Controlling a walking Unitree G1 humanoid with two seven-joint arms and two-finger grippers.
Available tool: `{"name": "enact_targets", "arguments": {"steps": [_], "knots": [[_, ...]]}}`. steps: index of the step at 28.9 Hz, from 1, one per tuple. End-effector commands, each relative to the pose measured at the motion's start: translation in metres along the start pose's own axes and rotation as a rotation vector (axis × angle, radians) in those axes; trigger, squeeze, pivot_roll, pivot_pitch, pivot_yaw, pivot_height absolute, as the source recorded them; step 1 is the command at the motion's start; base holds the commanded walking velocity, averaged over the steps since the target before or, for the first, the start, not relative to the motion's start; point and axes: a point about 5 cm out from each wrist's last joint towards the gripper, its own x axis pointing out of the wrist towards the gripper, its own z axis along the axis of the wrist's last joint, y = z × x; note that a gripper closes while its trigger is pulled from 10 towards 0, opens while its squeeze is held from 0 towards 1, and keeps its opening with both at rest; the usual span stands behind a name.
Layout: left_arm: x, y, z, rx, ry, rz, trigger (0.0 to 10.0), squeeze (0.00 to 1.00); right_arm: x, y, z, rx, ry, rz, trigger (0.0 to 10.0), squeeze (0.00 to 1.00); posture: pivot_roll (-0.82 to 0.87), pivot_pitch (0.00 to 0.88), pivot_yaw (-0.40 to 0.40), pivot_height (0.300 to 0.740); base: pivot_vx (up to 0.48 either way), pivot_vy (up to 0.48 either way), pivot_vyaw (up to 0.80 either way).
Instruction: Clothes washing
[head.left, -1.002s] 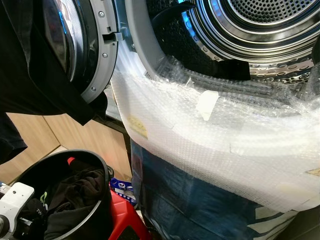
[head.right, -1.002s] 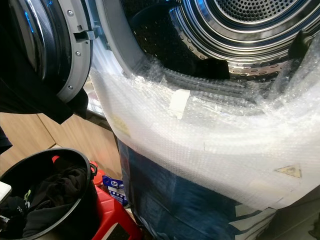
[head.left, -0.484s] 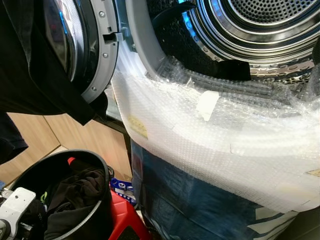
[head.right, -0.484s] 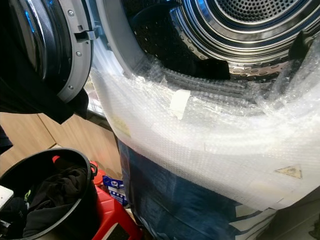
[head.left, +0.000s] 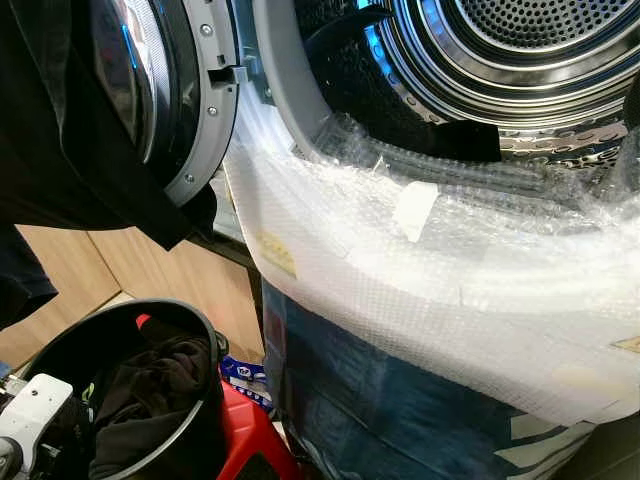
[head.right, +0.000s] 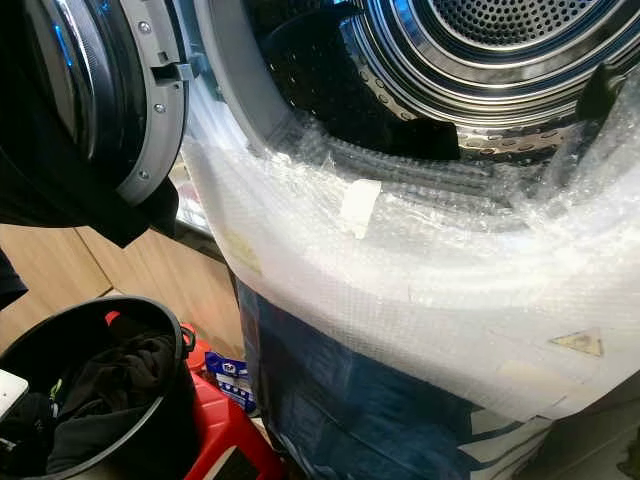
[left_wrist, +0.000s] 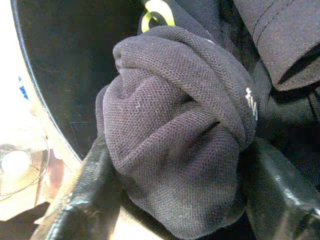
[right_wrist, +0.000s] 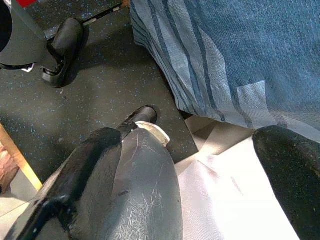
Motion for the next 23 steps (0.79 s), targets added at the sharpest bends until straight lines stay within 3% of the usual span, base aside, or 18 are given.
{"name": "enact_targets", "arguments": {"steps": [1, 23], "knots": [[-0.0011, 0.0051, 0.0003, 0.028, 0.009, 0.019, 0.0, 0.00, 0.0000, 0.0032, -0.0007, 0.000, 0.003, 0.010, 10.0, 0.00, 0.26, 0.052, 0.054, 0.740, 0.000, 0.000, 0.00], [-0.0001, 0.0024, 0.0036, 0.053, -0.012, 0.003, 0.0, 0.00, 0.0000, 0.0034, -0.0013, -0.025, 0.002, 0.013, 10.0, 0.00, 0.26, 0.025, 0.048, 0.740, 0.000, 0.000, 0.00]]}}
